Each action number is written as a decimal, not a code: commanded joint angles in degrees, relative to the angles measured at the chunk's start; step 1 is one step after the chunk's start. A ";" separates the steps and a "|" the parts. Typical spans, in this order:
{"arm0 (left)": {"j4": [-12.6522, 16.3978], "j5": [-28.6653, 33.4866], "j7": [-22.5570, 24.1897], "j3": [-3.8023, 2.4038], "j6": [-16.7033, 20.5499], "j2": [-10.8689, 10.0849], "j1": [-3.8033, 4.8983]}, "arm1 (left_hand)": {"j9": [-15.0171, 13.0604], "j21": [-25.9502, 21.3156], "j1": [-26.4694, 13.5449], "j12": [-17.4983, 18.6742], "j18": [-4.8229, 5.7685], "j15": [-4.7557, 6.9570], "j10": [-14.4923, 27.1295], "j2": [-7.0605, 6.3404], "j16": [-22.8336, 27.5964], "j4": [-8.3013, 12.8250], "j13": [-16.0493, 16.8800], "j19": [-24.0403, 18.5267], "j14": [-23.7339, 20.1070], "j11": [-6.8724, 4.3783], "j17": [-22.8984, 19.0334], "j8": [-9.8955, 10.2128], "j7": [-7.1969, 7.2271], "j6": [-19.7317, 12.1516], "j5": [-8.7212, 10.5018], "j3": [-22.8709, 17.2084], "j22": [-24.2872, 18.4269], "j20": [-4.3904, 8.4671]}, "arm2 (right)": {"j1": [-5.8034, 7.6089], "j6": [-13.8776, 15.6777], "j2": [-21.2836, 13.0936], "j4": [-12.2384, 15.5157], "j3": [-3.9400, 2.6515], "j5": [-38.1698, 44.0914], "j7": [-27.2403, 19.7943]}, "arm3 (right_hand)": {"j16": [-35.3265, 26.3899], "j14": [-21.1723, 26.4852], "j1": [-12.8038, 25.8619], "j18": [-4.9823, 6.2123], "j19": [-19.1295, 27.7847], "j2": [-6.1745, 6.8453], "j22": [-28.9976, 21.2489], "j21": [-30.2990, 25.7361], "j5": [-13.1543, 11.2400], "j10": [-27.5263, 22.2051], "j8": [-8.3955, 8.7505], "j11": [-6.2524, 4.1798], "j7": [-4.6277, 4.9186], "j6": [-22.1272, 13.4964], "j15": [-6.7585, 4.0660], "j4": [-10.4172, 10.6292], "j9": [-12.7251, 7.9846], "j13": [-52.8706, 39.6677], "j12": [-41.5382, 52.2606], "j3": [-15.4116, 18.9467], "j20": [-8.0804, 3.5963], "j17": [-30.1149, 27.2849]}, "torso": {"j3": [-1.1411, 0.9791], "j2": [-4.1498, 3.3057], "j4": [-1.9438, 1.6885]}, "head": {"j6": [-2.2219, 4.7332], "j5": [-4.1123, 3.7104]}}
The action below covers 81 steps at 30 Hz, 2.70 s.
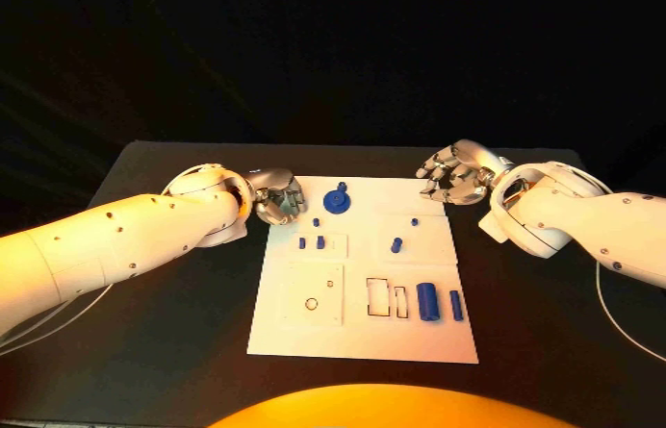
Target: Assemble the parts on the task board
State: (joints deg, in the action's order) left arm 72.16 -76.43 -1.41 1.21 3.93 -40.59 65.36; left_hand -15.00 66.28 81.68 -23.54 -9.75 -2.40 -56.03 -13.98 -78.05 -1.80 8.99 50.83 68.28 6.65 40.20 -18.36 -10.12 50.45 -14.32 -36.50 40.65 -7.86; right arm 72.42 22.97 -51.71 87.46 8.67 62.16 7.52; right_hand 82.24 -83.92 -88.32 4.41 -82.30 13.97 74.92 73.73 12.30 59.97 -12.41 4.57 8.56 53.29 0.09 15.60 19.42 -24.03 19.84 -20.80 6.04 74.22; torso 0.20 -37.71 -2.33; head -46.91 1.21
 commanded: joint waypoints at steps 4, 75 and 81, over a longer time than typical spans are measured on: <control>1.04 28.33 5.49 -0.33 9.70 -2.69 0.06 | -0.41 -1.99 0.07 -1.29 -0.88 -0.25 1.73 0.11 10.14 1.85 0.31 -4.53 -9.27 0.41 -14.35 0.44 -0.30 1.69 0.03 -0.28 -0.66 -0.30 | -0.92 -6.72 0.51 -1.29 0.04 18.40 -2.12 | 0.38 -2.63 1.04 -0.76 -0.24 2.09 6.52 -0.11 -0.55 1.88 -0.44 0.25 0.06 1.72 0.31 -0.78 -0.23 5.69 -4.46 -3.35 -0.05 -0.10 | -0.02 -0.07 0.04 | 0.30 -1.10; 13.01 69.02 18.68 -0.51 19.04 -9.48 0.09 | -0.64 -5.21 0.37 -3.91 -0.84 -1.39 7.27 2.38 17.18 4.15 -0.34 -6.13 -11.60 2.01 -18.80 2.66 -2.17 -0.77 -0.61 0.77 -2.81 -1.12 | -6.14 -1.43 5.41 -1.44 0.41 35.81 6.20 | -0.08 -2.77 7.39 -1.95 -3.12 -1.28 10.14 5.14 0.01 14.07 -4.12 -2.11 -2.02 10.05 -1.86 -10.72 2.56 13.86 -10.88 -15.58 -1.81 -1.28 | 0.02 -0.01 -0.03 | -0.73 -1.76; 13.00 69.00 18.60 -0.51 19.03 -9.51 0.09 | -0.65 -5.14 0.30 -3.94 -0.83 -1.43 7.41 2.34 17.21 4.18 -0.37 -6.21 -11.62 2.05 -18.84 2.67 -2.21 -0.80 -0.61 0.75 -2.76 -1.15 | -6.11 0.27 5.06 -0.83 0.39 35.59 6.15 | -0.07 -2.78 7.87 -2.01 -3.26 -1.42 10.32 5.46 0.03 14.40 -4.29 -2.19 -2.10 10.12 -1.92 -10.96 2.82 13.82 -11.03 -15.84 -1.84 -1.30 | 0.02 0.03 0.01 | -0.73 -1.73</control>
State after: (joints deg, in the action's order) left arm 85.08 -7.70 17.00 0.75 23.23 -50.16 65.41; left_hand -15.59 60.96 81.49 -27.13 -9.73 -3.80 -48.93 -11.51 -61.15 1.99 8.70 45.01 57.01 8.61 21.45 -16.05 -12.27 50.08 -14.65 -35.74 37.84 -8.98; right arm 66.30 20.80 -46.74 86.23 9.11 97.12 14.08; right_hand 82.46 -83.94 -80.66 3.02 -83.91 12.68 74.92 78.87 12.10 72.90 -16.45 3.57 6.53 63.05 -1.55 4.65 22.08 -10.07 8.79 -36.23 4.41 72.97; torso 0.21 -37.70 -2.36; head -47.65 -0.53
